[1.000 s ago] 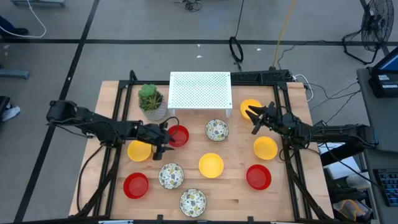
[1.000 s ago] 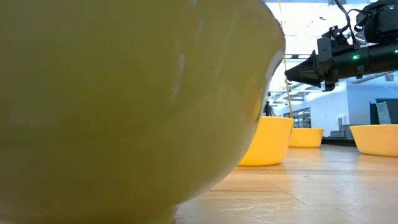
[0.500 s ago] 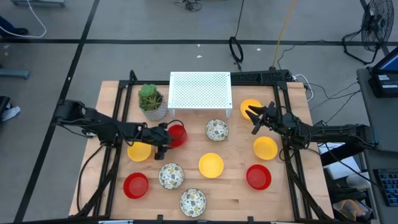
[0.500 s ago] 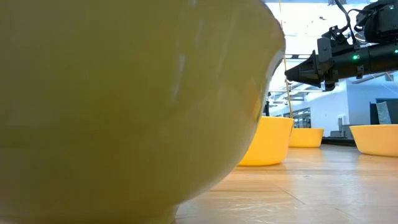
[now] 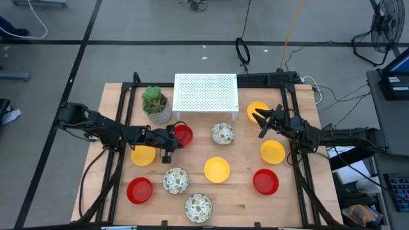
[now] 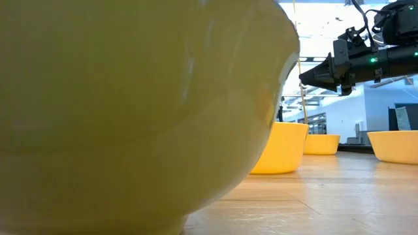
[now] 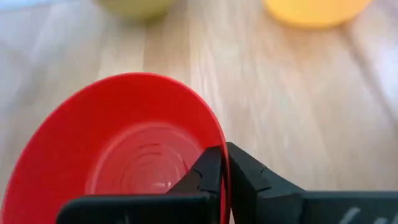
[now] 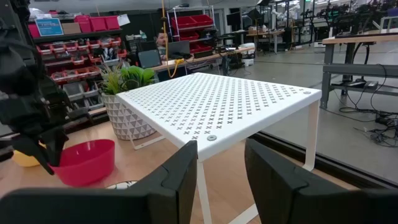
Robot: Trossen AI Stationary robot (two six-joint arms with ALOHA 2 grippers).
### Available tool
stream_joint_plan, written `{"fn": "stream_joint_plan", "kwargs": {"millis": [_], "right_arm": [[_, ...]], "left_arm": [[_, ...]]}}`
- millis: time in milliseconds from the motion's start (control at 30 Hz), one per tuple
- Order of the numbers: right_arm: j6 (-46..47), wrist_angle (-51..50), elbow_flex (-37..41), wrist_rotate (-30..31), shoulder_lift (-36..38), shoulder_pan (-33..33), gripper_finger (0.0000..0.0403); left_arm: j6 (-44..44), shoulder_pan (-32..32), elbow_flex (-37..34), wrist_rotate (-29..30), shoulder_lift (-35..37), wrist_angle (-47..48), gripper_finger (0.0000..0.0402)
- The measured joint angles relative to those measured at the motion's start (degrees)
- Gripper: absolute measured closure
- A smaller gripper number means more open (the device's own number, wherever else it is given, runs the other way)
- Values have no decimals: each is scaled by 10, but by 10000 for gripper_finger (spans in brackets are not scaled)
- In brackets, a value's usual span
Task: Pick & Place Mini bowls
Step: Put the red bowl on the shelf
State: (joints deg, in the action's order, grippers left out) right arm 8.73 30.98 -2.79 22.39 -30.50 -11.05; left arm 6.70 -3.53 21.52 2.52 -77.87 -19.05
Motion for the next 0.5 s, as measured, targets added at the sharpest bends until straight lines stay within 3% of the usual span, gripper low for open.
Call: {"fn": "stream_joint_plan", "kwargs": {"millis": [267,367,500], "right_arm": [[0,0,0,0,0,0,280],[0,0,0,0,0,0,280],[0,0,0,0,0,0,280]], "left_arm": [[137,0,58,-65,36,-76,394],[195,1,104,-46,50,-76,384],[252,21,172,31,56,-12,391]]}}
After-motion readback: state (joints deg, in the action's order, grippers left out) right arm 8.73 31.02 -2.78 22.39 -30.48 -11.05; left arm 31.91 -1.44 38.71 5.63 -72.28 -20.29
